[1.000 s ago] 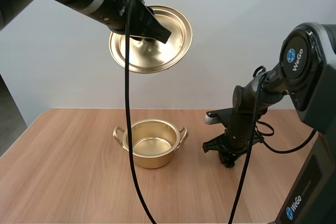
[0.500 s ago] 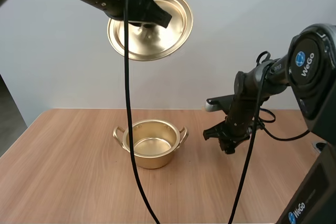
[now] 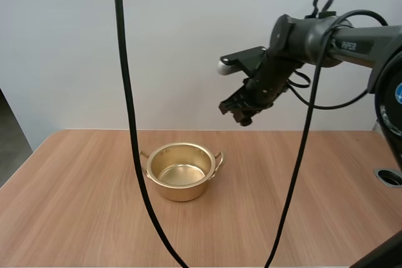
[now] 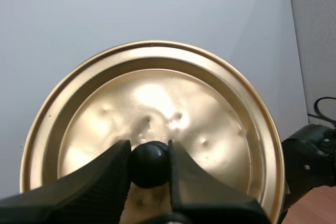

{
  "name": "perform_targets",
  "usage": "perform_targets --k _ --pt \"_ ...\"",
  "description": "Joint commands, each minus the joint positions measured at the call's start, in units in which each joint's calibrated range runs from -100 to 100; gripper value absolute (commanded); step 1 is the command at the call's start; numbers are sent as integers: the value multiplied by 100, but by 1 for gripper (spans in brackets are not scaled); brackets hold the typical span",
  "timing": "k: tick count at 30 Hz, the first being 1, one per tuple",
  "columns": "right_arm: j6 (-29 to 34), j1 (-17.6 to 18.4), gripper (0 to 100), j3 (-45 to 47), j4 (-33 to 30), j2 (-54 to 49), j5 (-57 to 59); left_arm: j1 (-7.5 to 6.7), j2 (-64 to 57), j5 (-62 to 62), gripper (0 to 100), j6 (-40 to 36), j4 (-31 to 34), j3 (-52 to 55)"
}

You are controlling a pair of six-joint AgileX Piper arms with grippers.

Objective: Open the pot, put the car inside, and close it

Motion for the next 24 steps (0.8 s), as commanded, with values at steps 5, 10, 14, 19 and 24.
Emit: perform_targets --k 5,10,14,19,24 --pt "76 836 0 -154 32 665 -57 2 16 170 0 -31 2 -42" --pt "31 1012 0 -154 70 1293 -178 2 17 209 0 -88 2 -42" --pt "1 1153 0 -154 70 1833 -306 2 17 209 0 -88 2 -42" --pt "1 1195 0 -154 55 2383 -306 2 17 296 0 -90 73 -42" --pt "1 1195 0 -154 5 2584 -398 2 17 296 0 -90 219 -42"
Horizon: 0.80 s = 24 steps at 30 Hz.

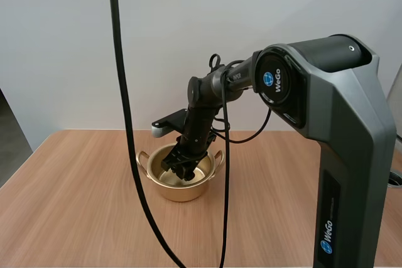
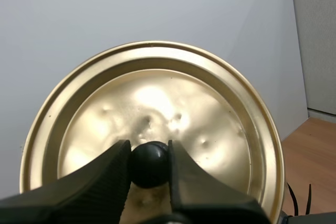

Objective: Open the pot, put the car inside, and close it

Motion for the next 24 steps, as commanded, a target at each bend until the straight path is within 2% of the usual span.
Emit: perform_targets --k 1,5,6,8,10,11,12,14,20,22,24 --pt "-6 1 0 -7 -53 28 -8 2 3 -5 0 0 32 -4" --pt "-6 1 0 -7 -54 78 -27 2 3 -5 0 0 32 -4" --pt "-6 1 3 -7 -54 78 -27 2 3 -5 0 0 32 -4" --pt "-6 1 31 -7 -54 78 -77 2 3 -5 0 -9 32 -4" --pt "-6 1 67 -7 -54 78 -168 2 3 -5 0 -18 32 -4" --pt "-6 1 81 -7 -54 78 -210 2 3 -5 0 -18 32 -4" --pt "10 1 86 -7 -54 78 -211 2 3 11 0 -18 32 -4" --pt "10 1 84 -7 -54 65 -211 2 3 61 0 -18 32 -4" --pt "10 -42 57 -7 -43 -370 -247 2 3 112 0 -115 32 -4" --pt "10 -149 47 -7 -55 -690 -268 2 3 182 0 -113 65 -4" --pt "10 -371 26 -7 -55 -1066 -287 2 3 224 0 -126 151 -4"
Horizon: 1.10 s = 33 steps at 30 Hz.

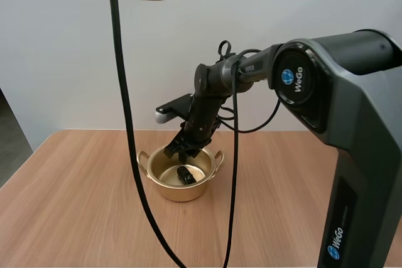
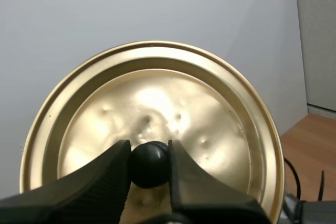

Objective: Open the pot, put the car inside, and close it

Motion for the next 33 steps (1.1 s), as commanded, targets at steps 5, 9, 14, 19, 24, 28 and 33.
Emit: perform_targets --k 5,9,14,19,24,28,33 --pt "10 -1012 0 -7 11 -1205 -41 2 113 118 0 -76 74 -4" --pt "-12 -1729 0 -7 77 -1796 -41 2 395 592 0 -76 74 8" --pt "-35 -2224 0 -7 342 -2342 -113 2 856 764 0 -76 74 420" --pt "-35 -2234 0 -7 434 -2707 -113 2 1110 233 0 38 74 1495" --pt "-12 -2234 0 -7 466 -2827 -176 2 1314 -343 0 121 74 2574" --pt "8 -2234 0 -7 574 -2827 -176 2 1537 -869 0 153 86 3281" --pt "8 -2234 0 -7 710 -2881 -176 2 1889 -1488 0 242 86 3862"
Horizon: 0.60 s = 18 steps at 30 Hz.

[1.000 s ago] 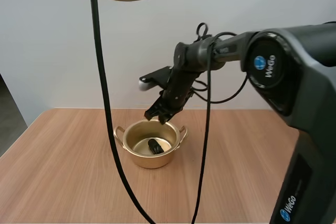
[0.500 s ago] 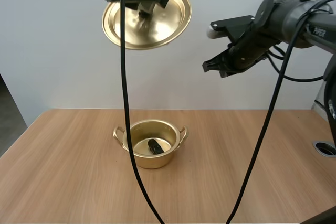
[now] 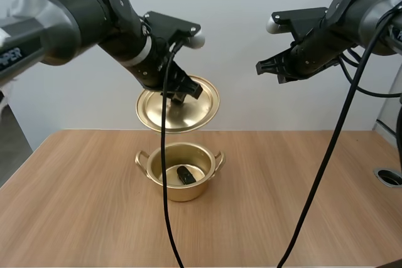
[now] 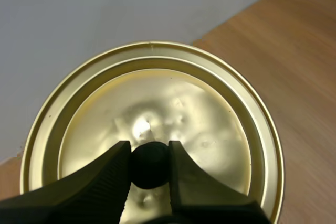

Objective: Open the pot, put the car inside, and close it

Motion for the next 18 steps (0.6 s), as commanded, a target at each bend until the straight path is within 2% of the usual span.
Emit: perform_targets --k 1,11,18 --pt "3 0 0 -7 27 -13 -11 2 166 -270 0 36 -2 324" --pt "-38 0 0 -7 28 -155 -184 2 1088 -1264 0 149 -2 1036" --pt "-144 0 0 -7 28 -155 -188 2 1354 -1682 0 181 -51 1080"
